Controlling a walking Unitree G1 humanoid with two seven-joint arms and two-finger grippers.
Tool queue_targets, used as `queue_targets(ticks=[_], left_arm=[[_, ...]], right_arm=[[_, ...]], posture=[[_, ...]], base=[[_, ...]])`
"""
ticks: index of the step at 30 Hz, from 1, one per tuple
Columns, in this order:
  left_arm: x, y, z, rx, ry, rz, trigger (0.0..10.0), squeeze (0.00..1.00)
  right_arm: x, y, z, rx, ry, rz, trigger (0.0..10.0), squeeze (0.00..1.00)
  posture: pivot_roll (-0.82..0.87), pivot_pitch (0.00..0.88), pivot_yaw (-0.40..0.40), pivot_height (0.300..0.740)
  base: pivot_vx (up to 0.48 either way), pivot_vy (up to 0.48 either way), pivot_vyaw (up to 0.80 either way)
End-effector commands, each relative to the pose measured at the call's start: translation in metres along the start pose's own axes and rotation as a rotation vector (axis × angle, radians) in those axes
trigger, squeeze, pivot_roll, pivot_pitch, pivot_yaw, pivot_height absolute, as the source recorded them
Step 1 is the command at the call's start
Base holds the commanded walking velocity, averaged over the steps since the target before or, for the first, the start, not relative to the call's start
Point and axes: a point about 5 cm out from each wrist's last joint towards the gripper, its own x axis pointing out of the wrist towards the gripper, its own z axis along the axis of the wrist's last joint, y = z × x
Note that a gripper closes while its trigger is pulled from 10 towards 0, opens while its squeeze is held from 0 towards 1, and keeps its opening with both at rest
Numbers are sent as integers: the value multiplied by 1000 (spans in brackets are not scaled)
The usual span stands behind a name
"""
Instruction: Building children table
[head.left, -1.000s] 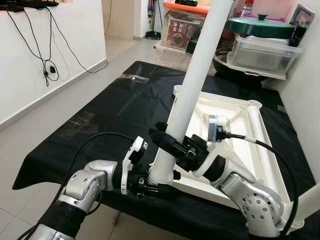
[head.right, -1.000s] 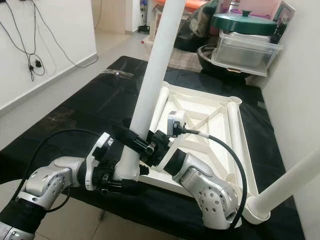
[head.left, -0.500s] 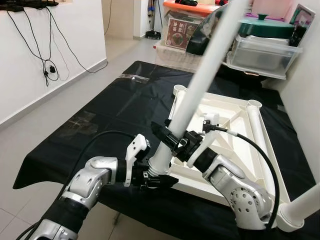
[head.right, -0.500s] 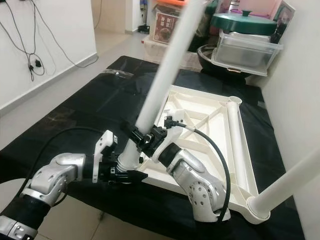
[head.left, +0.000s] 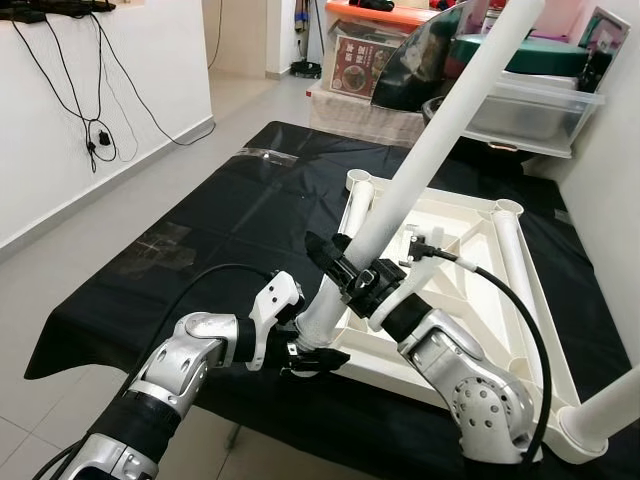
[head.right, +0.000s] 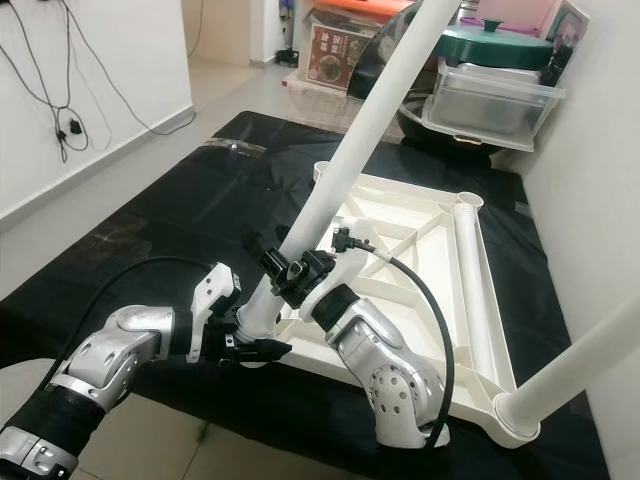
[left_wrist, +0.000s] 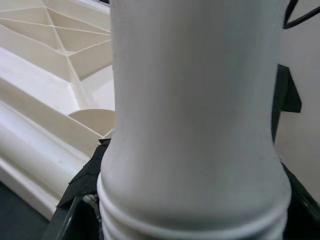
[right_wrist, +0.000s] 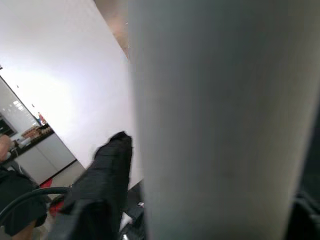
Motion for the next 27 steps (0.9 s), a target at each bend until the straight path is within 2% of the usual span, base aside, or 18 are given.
queue_targets(ticks=[1, 12, 13, 17, 21, 23, 27], left_arm=[[6, -5, -4, 12, 29, -37, 10000, 0], [1, -4, -6, 46, 44, -46, 10000, 0], [1, -3, -6, 49, 40, -35, 10000, 1000], [-2, 9, 3, 26, -40, 59, 10000, 1000], [-5, 13, 8, 7, -79, 81, 10000, 1000], [-11, 18, 16, -16, -141, 118, 10000, 1000], [-12, 19, 18, -25, -158, 128, 10000, 1000]], right_arm=[[2, 12, -2, 2, -2, 59, 0, 0], [-2, 6, -1, -29, -8, 50, 0, 0], [-2, 6, 0, -32, -9, 49, 0, 0], [-5, 3, 3, -52, -14, 42, 0, 0], [-6, 1, 5, -63, -17, 37, 0, 0], [-9, -4, 11, -88, -25, 23, 0, 0], [-9, -6, 13, -97, -27, 20, 0, 0]], posture=[[125, 0, -101, 740], [126, 0, -102, 740], [126, 0, -102, 740], [126, 0, -102, 740], [128, 0, -102, 740], [128, 0, -101, 740], [128, 0, -100, 740]], base=[[0, 0, 0], [0, 0, 0], [0, 0, 0], [0, 0, 0], [0, 0, 0], [0, 0, 0], [0, 0, 0]])
